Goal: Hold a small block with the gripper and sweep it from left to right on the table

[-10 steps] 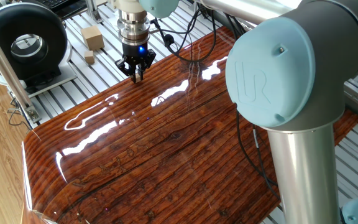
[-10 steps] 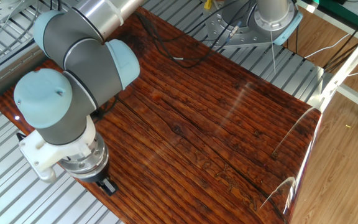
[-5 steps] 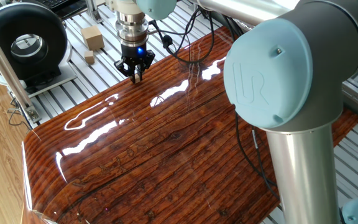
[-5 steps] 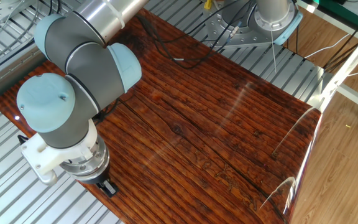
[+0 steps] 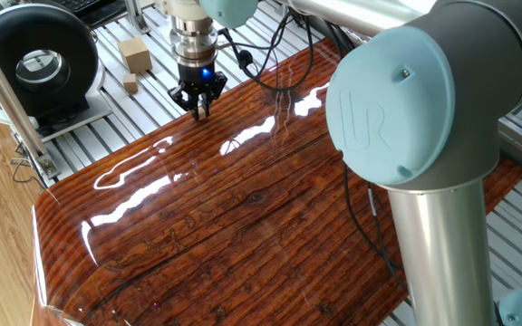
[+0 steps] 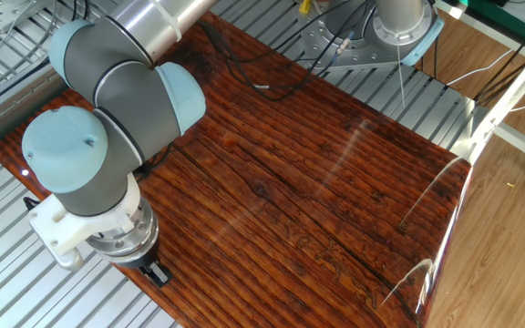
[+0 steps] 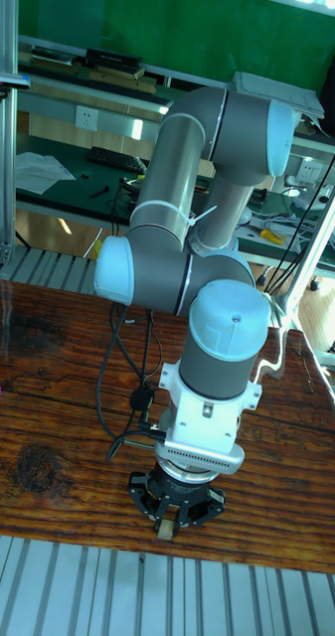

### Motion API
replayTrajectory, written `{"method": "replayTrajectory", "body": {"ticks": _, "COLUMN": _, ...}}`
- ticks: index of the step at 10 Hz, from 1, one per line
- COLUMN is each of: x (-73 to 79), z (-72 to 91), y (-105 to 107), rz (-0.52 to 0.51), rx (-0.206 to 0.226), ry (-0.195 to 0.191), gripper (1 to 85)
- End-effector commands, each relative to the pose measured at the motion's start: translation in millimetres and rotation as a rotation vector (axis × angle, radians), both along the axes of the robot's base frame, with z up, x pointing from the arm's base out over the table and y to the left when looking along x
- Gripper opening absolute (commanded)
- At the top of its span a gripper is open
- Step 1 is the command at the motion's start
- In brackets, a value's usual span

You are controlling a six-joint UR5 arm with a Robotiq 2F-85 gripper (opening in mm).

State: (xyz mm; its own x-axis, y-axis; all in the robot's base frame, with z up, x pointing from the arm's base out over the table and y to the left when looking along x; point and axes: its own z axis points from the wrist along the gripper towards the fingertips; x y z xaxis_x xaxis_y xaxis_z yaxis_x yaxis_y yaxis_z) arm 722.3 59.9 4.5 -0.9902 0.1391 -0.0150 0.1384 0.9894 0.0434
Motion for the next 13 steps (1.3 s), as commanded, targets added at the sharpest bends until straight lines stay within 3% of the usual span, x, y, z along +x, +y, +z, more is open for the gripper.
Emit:
{"method": "replayTrajectory", "body": {"ticks": 1, "x": 0.4, "z": -0.4, "y": 2.0, "rz": -0.003, "rx": 0.018, "ry": -0.003, "gripper": 1.0}}
{"method": "replayTrajectory", "body": {"ticks": 13, "x": -0.1, "z": 0.1, "y": 9.3, "rz": -0.009, "rx": 0.032, "ry": -0.004, "gripper": 1.0}}
